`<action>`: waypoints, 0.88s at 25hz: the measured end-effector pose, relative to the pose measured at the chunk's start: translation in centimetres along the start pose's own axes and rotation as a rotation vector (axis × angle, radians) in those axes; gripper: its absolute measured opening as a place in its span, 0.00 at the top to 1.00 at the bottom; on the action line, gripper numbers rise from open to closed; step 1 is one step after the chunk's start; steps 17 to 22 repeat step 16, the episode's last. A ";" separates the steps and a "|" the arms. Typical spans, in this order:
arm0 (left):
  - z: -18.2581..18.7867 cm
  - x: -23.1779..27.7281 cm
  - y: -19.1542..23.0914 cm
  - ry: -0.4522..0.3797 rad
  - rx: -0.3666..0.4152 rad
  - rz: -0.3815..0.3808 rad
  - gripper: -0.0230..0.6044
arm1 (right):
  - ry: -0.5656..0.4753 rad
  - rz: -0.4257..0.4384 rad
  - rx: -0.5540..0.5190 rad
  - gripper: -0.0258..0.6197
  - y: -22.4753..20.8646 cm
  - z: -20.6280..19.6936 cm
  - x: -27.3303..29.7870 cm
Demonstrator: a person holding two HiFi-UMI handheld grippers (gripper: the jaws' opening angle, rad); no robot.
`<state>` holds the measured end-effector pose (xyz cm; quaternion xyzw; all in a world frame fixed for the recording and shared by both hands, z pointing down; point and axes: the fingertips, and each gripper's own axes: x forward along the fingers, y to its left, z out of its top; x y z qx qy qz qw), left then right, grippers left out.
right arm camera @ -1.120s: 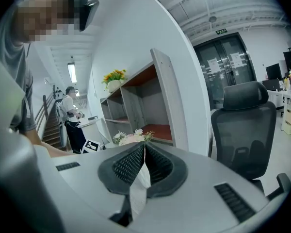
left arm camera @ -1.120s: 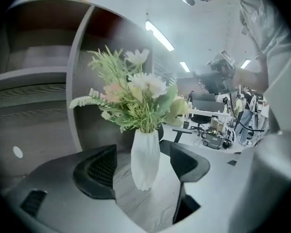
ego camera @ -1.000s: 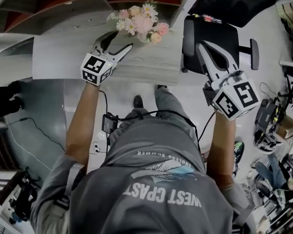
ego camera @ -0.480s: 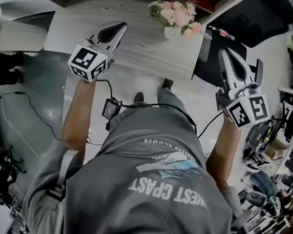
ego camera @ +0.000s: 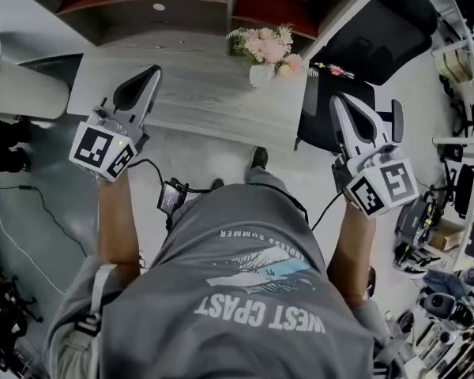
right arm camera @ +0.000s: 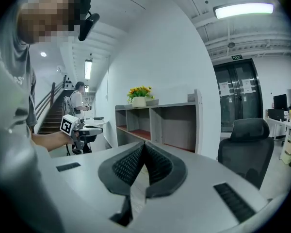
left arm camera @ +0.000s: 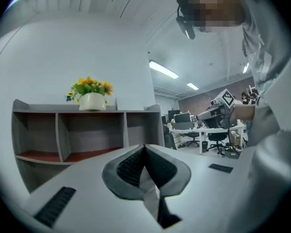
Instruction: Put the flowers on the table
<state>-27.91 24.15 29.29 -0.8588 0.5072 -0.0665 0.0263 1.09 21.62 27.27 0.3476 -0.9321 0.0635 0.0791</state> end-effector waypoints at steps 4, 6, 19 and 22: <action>0.9 -1.4 -0.7 -0.007 -0.008 0.005 0.94 | 0.006 0.005 -0.003 0.92 0.8 0.5 -1.1; 0.2 -1.0 -0.9 -0.001 -0.016 0.001 0.94 | 0.012 0.000 -0.004 0.92 0.5 0.0 -1.1; -1.9 -2.5 -1.4 0.007 -0.055 -0.007 0.94 | 0.043 -0.016 0.004 0.92 2.0 -1.8 -2.5; -1.9 -2.5 -1.4 0.007 -0.055 -0.007 0.94 | 0.043 -0.016 0.004 0.92 2.0 -1.8 -2.5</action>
